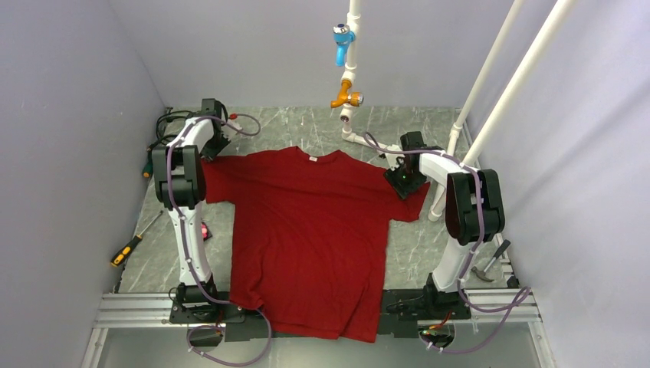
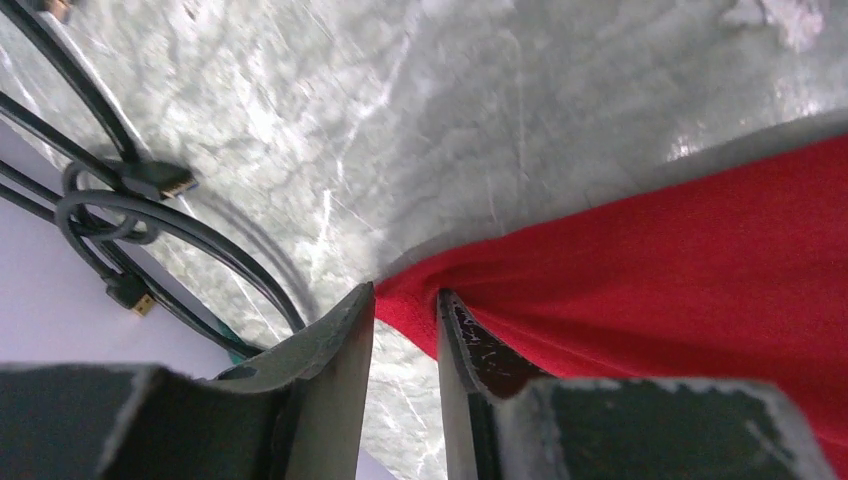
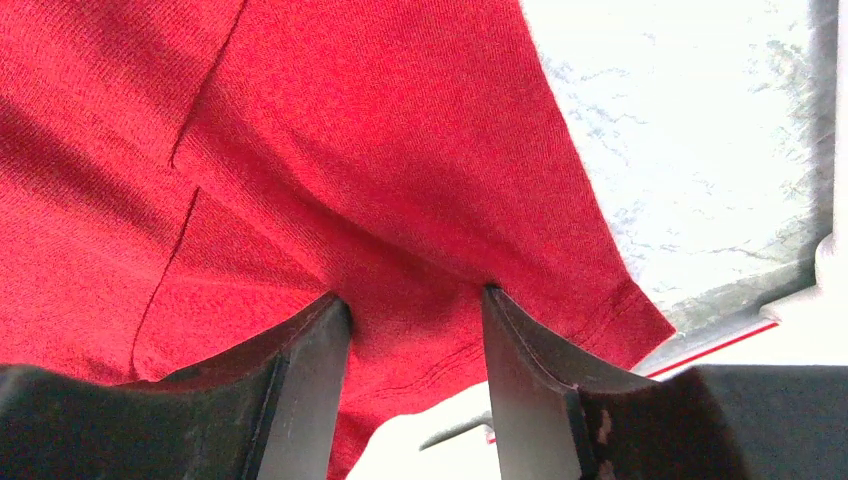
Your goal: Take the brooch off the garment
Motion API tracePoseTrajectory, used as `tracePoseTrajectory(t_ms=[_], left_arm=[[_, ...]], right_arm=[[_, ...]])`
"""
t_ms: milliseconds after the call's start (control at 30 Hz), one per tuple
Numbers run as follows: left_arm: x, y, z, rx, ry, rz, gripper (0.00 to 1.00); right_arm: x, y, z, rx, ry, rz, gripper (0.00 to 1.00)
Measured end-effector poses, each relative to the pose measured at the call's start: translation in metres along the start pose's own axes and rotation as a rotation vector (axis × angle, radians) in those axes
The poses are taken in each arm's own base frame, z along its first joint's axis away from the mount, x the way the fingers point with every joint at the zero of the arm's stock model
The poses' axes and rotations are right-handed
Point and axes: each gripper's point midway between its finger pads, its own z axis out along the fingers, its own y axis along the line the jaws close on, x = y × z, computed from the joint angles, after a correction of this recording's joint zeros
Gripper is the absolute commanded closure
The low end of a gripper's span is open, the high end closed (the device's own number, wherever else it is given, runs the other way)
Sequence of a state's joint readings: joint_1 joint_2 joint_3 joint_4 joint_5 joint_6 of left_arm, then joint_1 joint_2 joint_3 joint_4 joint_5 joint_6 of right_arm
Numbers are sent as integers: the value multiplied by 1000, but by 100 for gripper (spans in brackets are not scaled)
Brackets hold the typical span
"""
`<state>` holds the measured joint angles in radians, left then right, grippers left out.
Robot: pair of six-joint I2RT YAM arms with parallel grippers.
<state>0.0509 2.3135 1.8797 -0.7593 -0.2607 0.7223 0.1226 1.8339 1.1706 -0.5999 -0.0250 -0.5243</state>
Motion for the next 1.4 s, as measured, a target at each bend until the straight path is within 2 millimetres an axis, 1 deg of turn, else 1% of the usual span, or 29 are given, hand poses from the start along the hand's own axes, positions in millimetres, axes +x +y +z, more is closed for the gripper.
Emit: tracePoseTrajectory(t_ms=[67,100,167,233,300,333,400,467,533,600,667,733,800,867,933,1000,1033,1167,1233,1333,1367,1400], left_arm=[[-6,4,0,-7,-17,-5,53],[-8,5,1,-6,-28,-7,47],[-12,6,-2,-2,-56,-12,39],[-19,2,-8,31,-114,-29,34],[-26,-4,-19,76,-171,-54,33],[-32,-6,-27,101,-211,-71,33],[-47,-9,-47,150,-300,-110,33],[-60,-13,-66,192,-375,-140,35],[-74,-19,-88,245,-454,-181,40],[-85,-27,-102,307,-512,-209,45],[-95,-40,-111,385,-556,-234,49],[-101,-55,-117,466,-573,-263,54],[-108,-70,-123,546,-589,-290,58],[-113,-83,-127,610,-596,-304,60],[-117,-99,-127,658,-586,-311,62],[-118,-115,-123,691,-561,-307,63],[-118,-125,-120,709,-538,-305,63],[-113,-151,-100,743,-451,-300,63],[-108,-157,-88,737,-406,-305,63],[-97,-158,-69,706,-330,-317,61],[-96,-158,-63,696,-309,-319,63],[-96,-156,-61,697,-300,-323,65]], right_arm=[[0,-1,0,1,-2,2,43],[-1,-1,-1,0,-6,4,42],[-2,0,-3,-17,-22,15,39],[-7,6,-7,-51,-53,31,38],[-15,13,-16,-88,-99,52,39],[-23,18,-23,-116,-136,73,40],[-39,24,-35,-149,-193,99,42],[-61,26,-45,-174,-253,120,47],[-86,28,-53,-197,-314,144,53],[-107,28,-54,-217,-358,167,58],[-121,30,-49,-241,-376,189,59],[-131,32,-38,-259,-375,216,60],[-135,34,-23,-277,-358,242,61],[-134,37,-9,-290,-335,259,61],[-129,41,2,-300,-306,271,63],[-127,42,8,-299,-292,272,64],[-126,42,10,-294,-288,270,64],[-124,38,15,-262,-284,265,65],[-120,36,19,-244,-275,260,65],[-117,33,24,-226,-266,253,66],[-117,32,25,-219,-263,251,66],[-117,31,25,-216,-262,249,66]])
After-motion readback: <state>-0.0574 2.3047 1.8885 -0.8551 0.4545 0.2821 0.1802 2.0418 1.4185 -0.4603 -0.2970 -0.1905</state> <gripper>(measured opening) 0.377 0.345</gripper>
